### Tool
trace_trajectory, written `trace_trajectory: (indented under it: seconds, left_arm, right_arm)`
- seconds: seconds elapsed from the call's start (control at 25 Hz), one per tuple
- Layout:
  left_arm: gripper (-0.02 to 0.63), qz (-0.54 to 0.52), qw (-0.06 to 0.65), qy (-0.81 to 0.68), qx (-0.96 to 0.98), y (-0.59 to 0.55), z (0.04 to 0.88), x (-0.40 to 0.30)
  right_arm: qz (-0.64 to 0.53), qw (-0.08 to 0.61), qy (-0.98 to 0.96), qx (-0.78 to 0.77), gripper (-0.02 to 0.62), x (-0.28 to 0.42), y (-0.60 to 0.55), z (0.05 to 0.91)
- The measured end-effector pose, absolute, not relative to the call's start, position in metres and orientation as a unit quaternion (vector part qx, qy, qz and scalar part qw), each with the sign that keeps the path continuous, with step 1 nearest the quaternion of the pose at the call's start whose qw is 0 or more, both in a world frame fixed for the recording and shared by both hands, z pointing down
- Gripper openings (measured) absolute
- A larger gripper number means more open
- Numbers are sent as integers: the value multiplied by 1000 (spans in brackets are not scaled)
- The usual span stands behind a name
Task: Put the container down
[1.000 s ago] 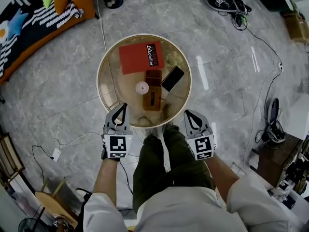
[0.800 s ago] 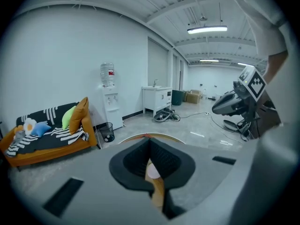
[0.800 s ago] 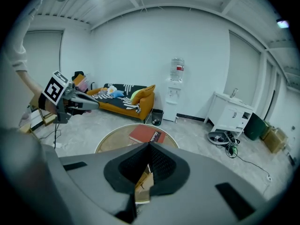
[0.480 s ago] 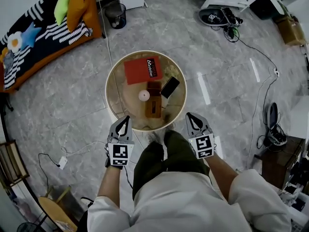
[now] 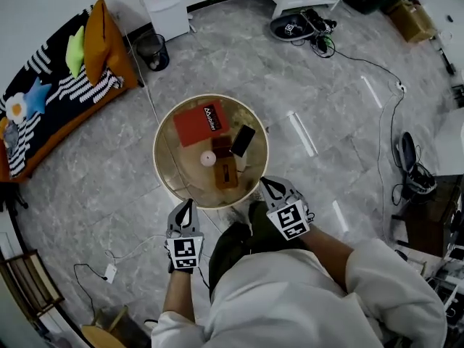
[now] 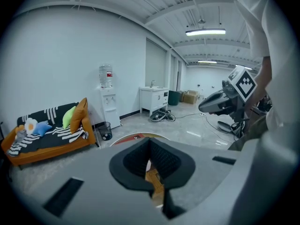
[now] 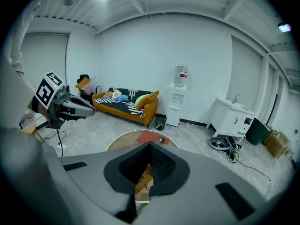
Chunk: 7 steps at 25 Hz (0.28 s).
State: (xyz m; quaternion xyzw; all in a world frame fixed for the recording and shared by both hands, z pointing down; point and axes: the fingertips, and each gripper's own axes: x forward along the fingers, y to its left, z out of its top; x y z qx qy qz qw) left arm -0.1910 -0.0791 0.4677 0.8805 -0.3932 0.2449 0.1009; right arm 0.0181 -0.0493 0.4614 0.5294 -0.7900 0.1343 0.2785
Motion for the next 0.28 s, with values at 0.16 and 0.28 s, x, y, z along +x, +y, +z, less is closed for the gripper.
trace_trajectory:
  seconds: [0.16, 0.28]
  left_arm:
    - [6, 246, 93, -382, 886, -79, 464, -179]
    - [6, 245, 86, -374, 890, -87, 462, -171]
  right_arm:
    - [134, 274, -784, 540, 21, 29, -47, 458]
    - [135, 271, -776, 553, 21, 39, -47, 458]
